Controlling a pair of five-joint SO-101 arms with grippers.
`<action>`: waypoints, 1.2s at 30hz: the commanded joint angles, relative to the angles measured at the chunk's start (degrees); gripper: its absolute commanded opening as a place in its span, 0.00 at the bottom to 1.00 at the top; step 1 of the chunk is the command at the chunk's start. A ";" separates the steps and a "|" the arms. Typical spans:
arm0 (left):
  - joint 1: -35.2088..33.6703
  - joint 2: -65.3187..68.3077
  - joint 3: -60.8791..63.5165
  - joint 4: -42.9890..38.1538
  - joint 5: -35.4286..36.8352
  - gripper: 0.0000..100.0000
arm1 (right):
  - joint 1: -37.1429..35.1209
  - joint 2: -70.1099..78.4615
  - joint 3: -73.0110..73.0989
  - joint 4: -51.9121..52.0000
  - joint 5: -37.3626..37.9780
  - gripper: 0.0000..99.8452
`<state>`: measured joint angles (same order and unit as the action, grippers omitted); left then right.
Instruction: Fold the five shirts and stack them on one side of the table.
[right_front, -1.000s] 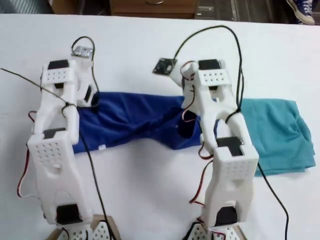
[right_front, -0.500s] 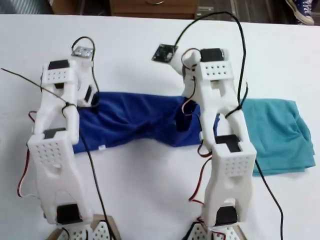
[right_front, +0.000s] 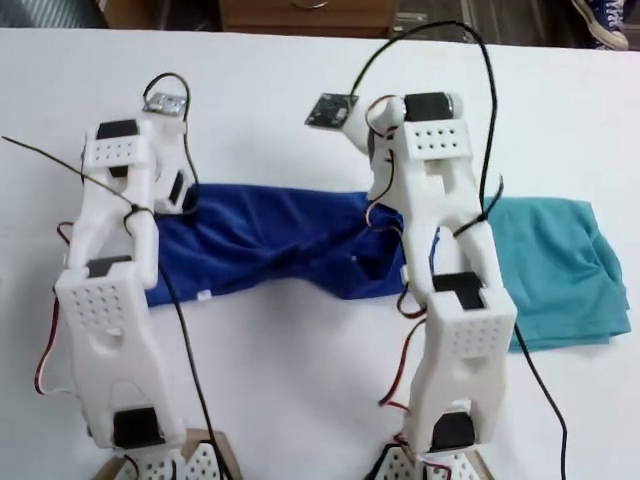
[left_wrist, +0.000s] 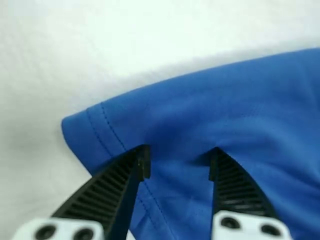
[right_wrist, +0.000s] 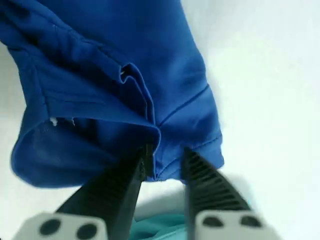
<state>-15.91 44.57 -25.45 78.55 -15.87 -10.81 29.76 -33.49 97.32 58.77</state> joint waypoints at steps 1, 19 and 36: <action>0.44 0.44 -0.92 -2.02 0.00 0.21 | 0.48 -8.75 2.55 0.57 -0.09 0.02; 0.44 0.44 -0.92 -2.02 0.00 0.21 | -7.25 -46.20 61.45 -12.35 0.09 0.02; 0.44 0.44 -0.84 -2.11 0.00 0.21 | -7.96 -29.67 59.25 -31.08 0.00 0.02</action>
<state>-15.91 44.57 -25.45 78.55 -15.87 -18.29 -0.66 30.24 66.99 58.95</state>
